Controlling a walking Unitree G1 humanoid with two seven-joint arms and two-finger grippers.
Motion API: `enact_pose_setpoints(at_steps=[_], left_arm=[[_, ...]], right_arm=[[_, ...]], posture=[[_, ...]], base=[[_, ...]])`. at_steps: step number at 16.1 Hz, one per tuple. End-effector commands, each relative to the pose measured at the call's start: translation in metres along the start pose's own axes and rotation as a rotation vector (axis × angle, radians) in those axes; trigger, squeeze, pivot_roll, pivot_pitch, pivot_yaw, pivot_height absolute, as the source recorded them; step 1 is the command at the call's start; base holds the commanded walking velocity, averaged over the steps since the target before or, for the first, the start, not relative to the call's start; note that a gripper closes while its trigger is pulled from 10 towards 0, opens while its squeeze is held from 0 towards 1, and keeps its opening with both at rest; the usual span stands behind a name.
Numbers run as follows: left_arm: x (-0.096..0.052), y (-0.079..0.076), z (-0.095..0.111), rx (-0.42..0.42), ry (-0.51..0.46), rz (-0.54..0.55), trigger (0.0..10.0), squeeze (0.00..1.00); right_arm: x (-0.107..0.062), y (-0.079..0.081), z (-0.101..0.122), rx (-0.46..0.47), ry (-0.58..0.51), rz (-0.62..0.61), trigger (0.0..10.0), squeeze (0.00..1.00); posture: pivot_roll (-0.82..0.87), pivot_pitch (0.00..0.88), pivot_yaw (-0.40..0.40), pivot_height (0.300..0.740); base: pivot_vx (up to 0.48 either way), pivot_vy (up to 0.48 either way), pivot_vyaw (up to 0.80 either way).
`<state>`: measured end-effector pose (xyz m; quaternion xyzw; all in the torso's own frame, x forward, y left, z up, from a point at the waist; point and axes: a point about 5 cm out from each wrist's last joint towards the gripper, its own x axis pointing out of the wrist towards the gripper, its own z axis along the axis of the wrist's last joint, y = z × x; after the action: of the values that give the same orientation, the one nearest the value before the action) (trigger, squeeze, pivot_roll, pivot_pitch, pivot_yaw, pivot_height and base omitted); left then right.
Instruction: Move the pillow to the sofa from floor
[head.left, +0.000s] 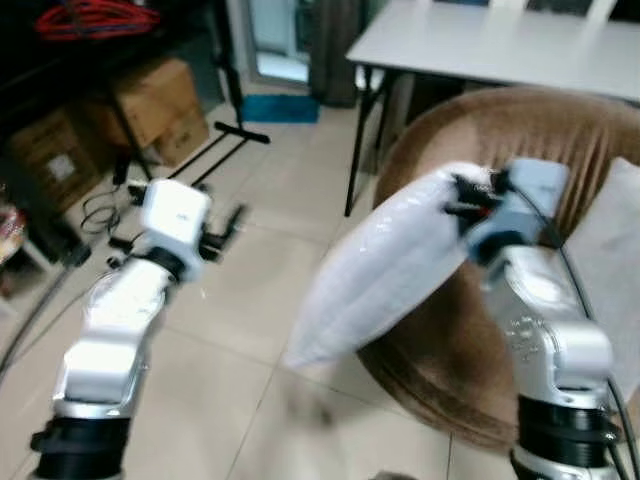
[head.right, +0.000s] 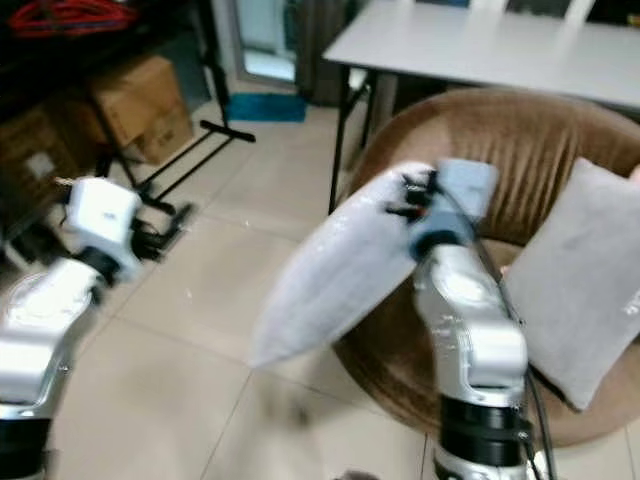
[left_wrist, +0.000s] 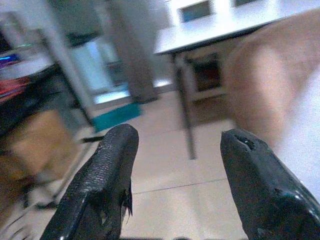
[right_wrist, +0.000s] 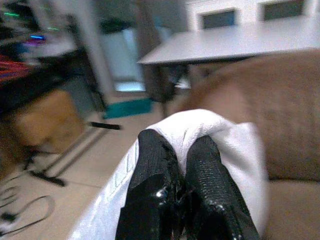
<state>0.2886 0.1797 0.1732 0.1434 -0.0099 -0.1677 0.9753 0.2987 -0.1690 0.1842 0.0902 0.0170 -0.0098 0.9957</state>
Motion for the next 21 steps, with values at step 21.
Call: enact_pose_setpoints(at_steps=[21], left_arm=[[-0.008, -0.001, 0.0, 0.06, 0.03, -0.107, 10.0, 0.0]], right_arm=[[0.014, 0.032, 0.044, -0.012, -0.18, 0.293, 10.0, 0.0]], posture=[[-0.07, 0.0, 0.012, 0.74]], base=[[0.298, 0.0, -0.38]])
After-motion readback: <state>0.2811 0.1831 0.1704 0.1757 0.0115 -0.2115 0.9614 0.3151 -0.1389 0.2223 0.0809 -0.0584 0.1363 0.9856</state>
